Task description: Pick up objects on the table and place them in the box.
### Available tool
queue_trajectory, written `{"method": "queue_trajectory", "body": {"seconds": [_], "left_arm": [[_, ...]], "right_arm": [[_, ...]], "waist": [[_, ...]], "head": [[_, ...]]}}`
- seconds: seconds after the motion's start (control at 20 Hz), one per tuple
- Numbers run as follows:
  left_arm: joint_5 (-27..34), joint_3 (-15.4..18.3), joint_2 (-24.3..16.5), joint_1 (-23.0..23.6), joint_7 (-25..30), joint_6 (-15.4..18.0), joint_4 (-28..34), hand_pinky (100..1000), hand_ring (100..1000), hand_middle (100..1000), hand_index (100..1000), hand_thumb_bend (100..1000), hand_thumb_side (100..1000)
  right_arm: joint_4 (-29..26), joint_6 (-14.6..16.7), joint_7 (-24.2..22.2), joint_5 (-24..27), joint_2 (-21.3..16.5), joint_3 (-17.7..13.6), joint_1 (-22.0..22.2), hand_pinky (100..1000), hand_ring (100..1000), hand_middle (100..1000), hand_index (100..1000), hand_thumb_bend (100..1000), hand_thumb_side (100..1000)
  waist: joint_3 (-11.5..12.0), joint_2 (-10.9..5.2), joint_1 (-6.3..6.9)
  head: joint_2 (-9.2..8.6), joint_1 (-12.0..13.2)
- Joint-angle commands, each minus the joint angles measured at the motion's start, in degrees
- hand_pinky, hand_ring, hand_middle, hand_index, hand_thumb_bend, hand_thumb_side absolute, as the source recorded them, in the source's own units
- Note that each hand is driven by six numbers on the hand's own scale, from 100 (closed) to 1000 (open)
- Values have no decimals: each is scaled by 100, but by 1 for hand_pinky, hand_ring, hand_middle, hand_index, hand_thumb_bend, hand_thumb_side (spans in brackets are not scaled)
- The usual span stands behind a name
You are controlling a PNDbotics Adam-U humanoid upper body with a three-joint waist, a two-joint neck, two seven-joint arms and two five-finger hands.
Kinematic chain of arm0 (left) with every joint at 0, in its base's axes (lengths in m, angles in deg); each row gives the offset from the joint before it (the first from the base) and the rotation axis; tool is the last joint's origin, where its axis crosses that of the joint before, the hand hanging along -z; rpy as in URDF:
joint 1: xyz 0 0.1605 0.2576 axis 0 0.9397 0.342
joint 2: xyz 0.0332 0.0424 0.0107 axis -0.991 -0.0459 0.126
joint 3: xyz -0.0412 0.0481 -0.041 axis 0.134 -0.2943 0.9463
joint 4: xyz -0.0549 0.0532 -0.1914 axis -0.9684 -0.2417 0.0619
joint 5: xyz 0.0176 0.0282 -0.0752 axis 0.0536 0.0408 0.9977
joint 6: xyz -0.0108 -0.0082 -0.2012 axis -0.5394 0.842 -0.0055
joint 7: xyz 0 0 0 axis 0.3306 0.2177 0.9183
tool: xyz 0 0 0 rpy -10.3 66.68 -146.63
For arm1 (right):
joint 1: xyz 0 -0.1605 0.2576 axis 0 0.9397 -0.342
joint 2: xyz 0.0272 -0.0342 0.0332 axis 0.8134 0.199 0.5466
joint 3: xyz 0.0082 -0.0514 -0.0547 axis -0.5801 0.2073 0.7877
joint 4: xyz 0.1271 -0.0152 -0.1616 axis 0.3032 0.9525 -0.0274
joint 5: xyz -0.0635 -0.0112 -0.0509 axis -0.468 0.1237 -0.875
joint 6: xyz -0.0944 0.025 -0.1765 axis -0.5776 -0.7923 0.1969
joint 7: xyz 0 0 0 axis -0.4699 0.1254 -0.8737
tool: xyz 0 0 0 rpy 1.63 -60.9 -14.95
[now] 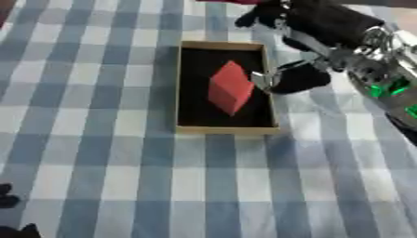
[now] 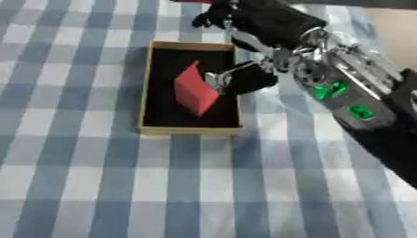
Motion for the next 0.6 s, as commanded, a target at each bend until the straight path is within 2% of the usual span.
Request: {"method": "queue_trajectory", "body": {"seconds": [0.05,0.3,0.6], "left_arm": [[-7,49,-120,29,-130,71,84,651,679,570,415,100,197],[-40,54,-115,54,-201,81,84,650,679,570,418,100,188],[-130,48,-80,70,-272,75,84,650,679,570,418,100,186]], "right_arm": [[-90,-124,197,305,-479,-449,104,879,894,785,919,125,541],[-90,-594,271,485,-807,-823,522,880,897,788,920,108,567],[-90,-1209,189,371,-957,-1027,900,881,907,803,933,131,570]], "waist": [[-35,-131,31],[-61,-119,80],[-44,-61,119]], "head": [[-33,52],[-67,37],[-160,-19]]}}
